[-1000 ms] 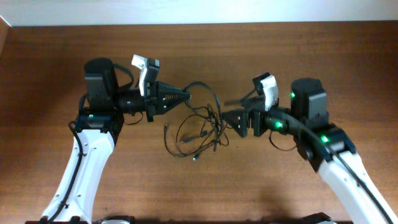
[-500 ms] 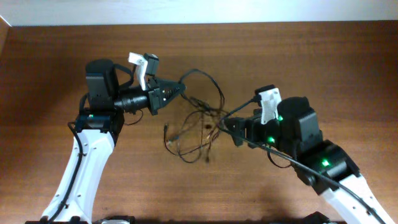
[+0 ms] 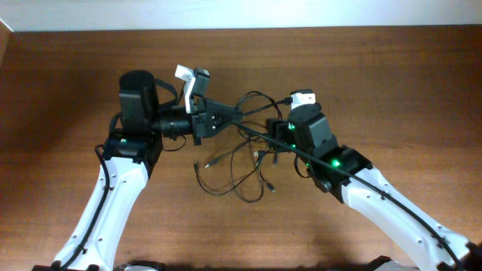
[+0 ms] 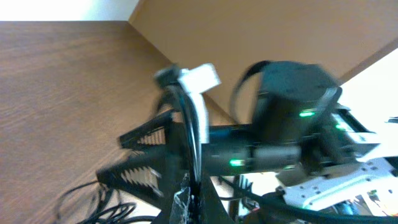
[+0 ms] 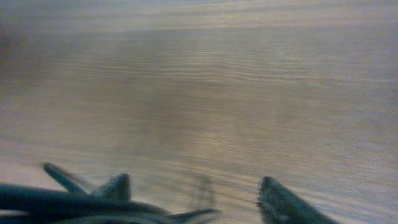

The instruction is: Untangle cables

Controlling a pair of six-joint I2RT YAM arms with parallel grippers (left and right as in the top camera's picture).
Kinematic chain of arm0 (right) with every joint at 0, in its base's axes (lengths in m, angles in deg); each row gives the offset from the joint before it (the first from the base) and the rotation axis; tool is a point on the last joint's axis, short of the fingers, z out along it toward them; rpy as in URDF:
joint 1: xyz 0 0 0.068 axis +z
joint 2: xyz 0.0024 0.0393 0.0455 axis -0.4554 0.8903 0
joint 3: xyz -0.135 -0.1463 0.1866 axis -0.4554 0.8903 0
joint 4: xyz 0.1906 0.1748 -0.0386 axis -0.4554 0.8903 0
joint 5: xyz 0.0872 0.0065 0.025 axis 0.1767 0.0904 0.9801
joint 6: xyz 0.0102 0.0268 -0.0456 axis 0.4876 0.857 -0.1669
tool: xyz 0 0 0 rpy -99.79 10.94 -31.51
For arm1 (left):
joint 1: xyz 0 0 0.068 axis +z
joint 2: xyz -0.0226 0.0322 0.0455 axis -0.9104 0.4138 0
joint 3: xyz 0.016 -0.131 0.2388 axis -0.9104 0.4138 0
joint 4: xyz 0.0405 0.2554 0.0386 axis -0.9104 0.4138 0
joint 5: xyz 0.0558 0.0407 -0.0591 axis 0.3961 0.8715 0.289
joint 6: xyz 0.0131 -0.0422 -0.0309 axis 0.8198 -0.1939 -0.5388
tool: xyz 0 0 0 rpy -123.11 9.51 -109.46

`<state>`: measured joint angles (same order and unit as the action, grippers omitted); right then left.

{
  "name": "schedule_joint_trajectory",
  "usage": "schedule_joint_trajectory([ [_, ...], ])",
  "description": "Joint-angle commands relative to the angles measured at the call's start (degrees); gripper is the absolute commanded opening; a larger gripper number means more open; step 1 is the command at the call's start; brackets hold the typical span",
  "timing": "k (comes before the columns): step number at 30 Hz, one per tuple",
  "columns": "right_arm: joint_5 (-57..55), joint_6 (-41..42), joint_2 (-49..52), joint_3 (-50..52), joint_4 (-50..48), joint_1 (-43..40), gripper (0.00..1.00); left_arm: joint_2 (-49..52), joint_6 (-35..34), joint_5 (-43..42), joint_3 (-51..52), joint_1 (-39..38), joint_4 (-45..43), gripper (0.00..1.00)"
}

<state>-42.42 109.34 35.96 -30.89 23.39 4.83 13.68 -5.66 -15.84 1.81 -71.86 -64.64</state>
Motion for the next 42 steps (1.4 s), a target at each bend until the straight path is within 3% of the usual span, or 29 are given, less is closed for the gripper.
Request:
schedule_joint_trajectory([
  [1,-12.2,0.3,-2.2,-1.7,2.2,-0.2,0.04,-2.7,-0.1,-1.2,-0.4,0.9,-0.5,0.0],
  [2,-10.2,0.2,-4.2,-3.2,3.7,-0.2,0.04,-2.8,-0.1,1.2,-0.4,1.2,-0.3,0.0],
  [5,9.5,-1.4,-13.9,-8.1,5.4,-0.1,0.04,-2.8,-0.1,14.0,-0.3,0.4,3.0,0.0],
  [8,24.7,-3.2,-19.6,-9.5,2.7,-0.1,0.04,-2.8,-0.1,19.7,-0.3,-2.5,5.0,0.09],
  [10,21.4,-11.9,-21.7,-9.5,3.8,-0.1,0.04,-2.8,-0.1,28.7,-0.3,-5.5,7.5,0.16],
  [11,21.0,-11.2,-21.7,-9.5,4.0,-0.1,0.04,-2.8,-0.1,30.9,-0.3,-6.2,8.1,0.15],
  [12,25.8,-10.7,-21.7,-9.5,3.1,0.0,0.04,-2.8,-0.1,34.1,-0.3,-7.3,9.1,0.09],
  [15,38.7,-12.5,-21.7,-9.5,-2.5,0.4,0.04,-2.4,-0.1,40.0,-0.3,-9.9,11.3,0.06],
  [19,42.3,-13.5,-21.9,-9.6,-4.7,0.4,0.04,0.2,-0.1,47.5,-0.3,-14.3,11.5,0.0],
  [21,40.7,-15.5,-22.1,-9.9,-3.4,-0.1,0.04,2.1,-0.1,59.7,-0.3,-15.7,12.7,0.0],
  [23,25.8,-16.5,-23.6,-12.1,5.1,-1.2,0.04,4.0,-3.3,88.3,-0.3,-15.1,15.7,0.0],
  [24,18.9,-16.5,-24.2,-13.1,8.5,-1.2,0.04,4.3,-7.3,97.2,-0.3,-14.3,16.8,0.0],
  [26,0.8,-15.6,-25.4,-15.4,15.7,-1.2,0.04,4.1,-13.5,108.8,-0.3,-10.8,18.4,0.0],
  [27,-7.7,-13.4,-25.8,-16.3,18.2,-1.2,0.04,3.8,-14.8,109.3,-0.3,-8.8,18.4,0.0],
  [29,-12.7,-12.6,-26.3,-16.5,19.2,-1.2,0.04,3.0,-22.8,104.9,-0.3,-5.0,18.8,0.0],
  [30,-11.8,-12.8,-26.4,-16.5,19.3,-1.2,0.04,2.6,-25.3,97.9,-0.3,-3.7,18.5,0.0],
  [32,-9.2,-13.5,-26.4,-16.5,19.3,-1.2,0.04,2.3,-25.4,74.9,-0.3,-1.7,15.2,0.0],
  [33,-8.5,-13.5,-25.9,-16.5,19.2,-1.2,0.04,2.4,-22.6,62.4,-0.3,-1.3,12.1,0.0],
  [35,-7.0,-13.4,-24.7,-16.5,19.4,-1.2,0.04,2.4,-6.6,35.1,-0.3,-1.4,3.7,0.0],
  [36,-5.4,-13.4,-24.0,-16.5,19.8,-1.2,0.05,2.4,-3.8,25.0,-0.3,-1.4,0.8,0.0],
  [38,-1.1,-13.2,-22.7,-16.5,21.1,-1.2,0.33,2.4,-3.8,11.8,-0.3,-1.4,-4.2,0.0],
  [39,1.0,-12.7,-21.9,-16.5,21.9,-1.2,0.56,2.3,-3.8,6.5,-0.3,-1.3,-6.6,0.0],
  [40,2.0,-11.6,-21.2,-16.5,22.6,-1.2,0.68,2.3,-3.8,0.3,-0.3,-1.1,-9.9,0.0],
  [42,2.0,-7.6,-19.6,-16.5,24.9,-1.2,0.79,2.3,-3.8,-12.3,-0.3,-0.1,-21.0,0.0],
])
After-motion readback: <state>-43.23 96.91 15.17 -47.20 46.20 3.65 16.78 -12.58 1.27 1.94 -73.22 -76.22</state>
